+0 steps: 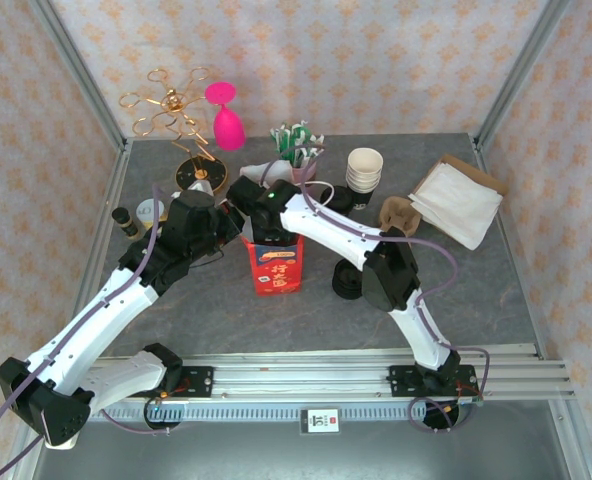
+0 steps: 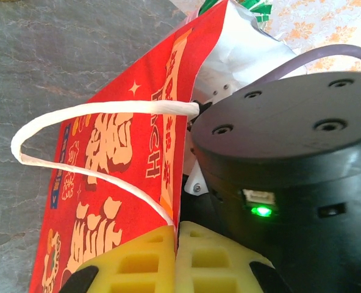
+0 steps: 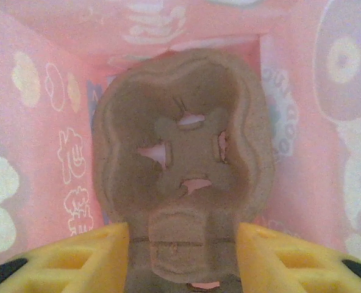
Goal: Pack the takeout coffee
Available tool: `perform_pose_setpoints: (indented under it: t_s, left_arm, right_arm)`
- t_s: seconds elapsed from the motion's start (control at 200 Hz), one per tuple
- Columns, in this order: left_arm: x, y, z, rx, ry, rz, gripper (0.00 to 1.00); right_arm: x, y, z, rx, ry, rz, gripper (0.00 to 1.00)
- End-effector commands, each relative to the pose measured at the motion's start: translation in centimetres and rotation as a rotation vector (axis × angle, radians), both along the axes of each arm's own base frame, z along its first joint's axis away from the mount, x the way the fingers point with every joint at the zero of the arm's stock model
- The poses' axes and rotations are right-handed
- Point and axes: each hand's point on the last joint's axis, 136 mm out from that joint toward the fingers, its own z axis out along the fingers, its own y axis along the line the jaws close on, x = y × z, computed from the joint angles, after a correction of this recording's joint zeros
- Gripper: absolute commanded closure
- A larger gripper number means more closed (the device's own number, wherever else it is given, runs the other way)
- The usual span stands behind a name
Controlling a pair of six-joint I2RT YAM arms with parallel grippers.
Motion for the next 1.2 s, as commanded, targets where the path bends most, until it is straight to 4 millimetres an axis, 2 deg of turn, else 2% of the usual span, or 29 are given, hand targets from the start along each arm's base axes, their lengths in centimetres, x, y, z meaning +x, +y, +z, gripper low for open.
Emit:
perform_pose_setpoints:
  t_s: [0.0, 0.2, 0.355, 0.521, 0.706, 0.941, 1.066, 1.196]
  left_arm:
    - [0.1, 0.6, 0.5, 0.024, -0.004, 0.024, 1.00]
    - [0.1, 0.6, 0.5, 0.024, -0.001, 0.023, 1.00]
    - [0.1, 0.7, 0.3, 0.030, 0.002, 0.025, 1.00]
    - [0.2, 0.8, 0.4, 0.038, 0.001, 0.029, 1.00]
    - [0.3, 0.8, 0.1, 0.042, 0.006, 0.037, 1.00]
    - [0.3, 1.0, 0.1, 0.048, 0.005, 0.047, 1.00]
    - [0.4, 0.9, -0.1, 0.050, 0.012, 0.041, 1.00]
    - [0.5, 0.9, 0.0, 0.047, 0.008, 0.043, 1.00]
  right_arm:
    - [-0.5, -0.8, 0.3, 0.005, 0.003, 0.011, 0.51]
    - [0.0, -1.5, -1.1, -0.026, 0.012, 0.003, 0.51]
    - [0.0, -1.1, 0.3, -0.022, -0.015, 0.016, 0.50]
    - [-0.2, -1.0, 1.4, -0.017, -0.019, 0.023, 0.40]
    - [-0.5, -0.1, 3.6, 0.013, -0.035, 0.047, 0.32]
    - [-0.7, 0.3, 4.9, 0.035, -0.042, 0.052, 0.24]
    - [-0.8, 0.5, 5.4, 0.048, -0.043, 0.057, 0.23]
    - [-0.8, 0.7, 6.3, 0.062, -0.051, 0.055, 0.27]
